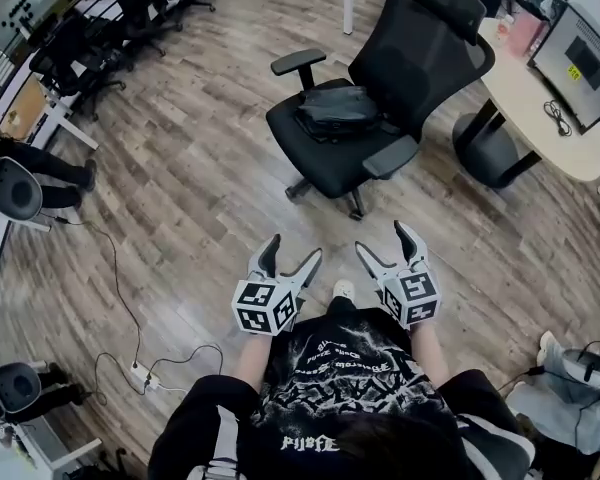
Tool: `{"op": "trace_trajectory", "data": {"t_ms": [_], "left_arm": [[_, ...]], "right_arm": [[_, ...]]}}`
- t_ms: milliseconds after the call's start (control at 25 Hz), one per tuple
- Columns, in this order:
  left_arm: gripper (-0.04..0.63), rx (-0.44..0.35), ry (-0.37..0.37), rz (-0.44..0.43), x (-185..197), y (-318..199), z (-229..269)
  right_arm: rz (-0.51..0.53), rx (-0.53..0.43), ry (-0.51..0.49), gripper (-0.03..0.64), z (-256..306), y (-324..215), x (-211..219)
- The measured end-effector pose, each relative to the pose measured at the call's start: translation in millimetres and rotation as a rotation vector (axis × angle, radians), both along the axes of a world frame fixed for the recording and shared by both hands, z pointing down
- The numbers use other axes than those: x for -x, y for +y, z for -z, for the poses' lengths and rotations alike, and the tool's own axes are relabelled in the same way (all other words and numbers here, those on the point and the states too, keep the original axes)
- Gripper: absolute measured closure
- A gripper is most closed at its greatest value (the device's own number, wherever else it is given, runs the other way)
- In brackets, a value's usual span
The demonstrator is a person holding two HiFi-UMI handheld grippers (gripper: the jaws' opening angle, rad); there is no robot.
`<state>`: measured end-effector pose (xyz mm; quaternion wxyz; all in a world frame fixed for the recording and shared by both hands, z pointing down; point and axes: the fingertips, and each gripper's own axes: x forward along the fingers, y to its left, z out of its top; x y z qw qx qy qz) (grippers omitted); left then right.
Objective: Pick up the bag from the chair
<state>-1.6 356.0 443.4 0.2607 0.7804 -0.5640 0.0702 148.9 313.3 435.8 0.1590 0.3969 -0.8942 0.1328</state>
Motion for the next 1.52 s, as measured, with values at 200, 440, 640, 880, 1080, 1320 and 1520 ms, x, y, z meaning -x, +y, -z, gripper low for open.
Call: {"op": "trace_trajectory", "data": {"t_ms": [200, 440, 640, 880, 1080, 1320, 1520], "left_arm": [[0.190, 0.037, 0.004, 0.007, -21.3, -40.0, -9.8], [0.190, 0.074, 0.010, 0.072, -23.5, -67.9, -21.0], [0.192, 0.091, -0.012, 0.077, -25.8, -84.9, -27.8], [0.192, 0.109, -0.001, -0.014, -41.7, -107.2, -34.5], [0.192, 0.121, -0.004, -0.067, -39.1, -135.1, -45.3], [0.192, 0.130, -0.001, -0.140, -23.8, -198.6, -47.1], [0.192, 0.134, 0.015, -0.206, 2.5, -263.5, -43.9]], "right_arm": [[0.014, 0.006, -0.018, 0.228, -5.0, -51.6, -18.5], [0.044, 0.028, -0.023, 0.232, -11.2, -86.1, -22.3], [0.050, 0.045, -0.017, 0.232, -16.6, -98.6, -25.6], [0.029, 0.050, -0.018, 0.232, -18.5, -115.0, -29.5], [0.008, 0.041, -0.020, 0.232, -18.8, -138.3, -19.2], [-0.050, 0.065, -0.022, 0.232, -23.4, -183.1, -3.1], [-0.091, 0.069, -0.024, 0.232, -19.5, -238.5, 27.3]]}}
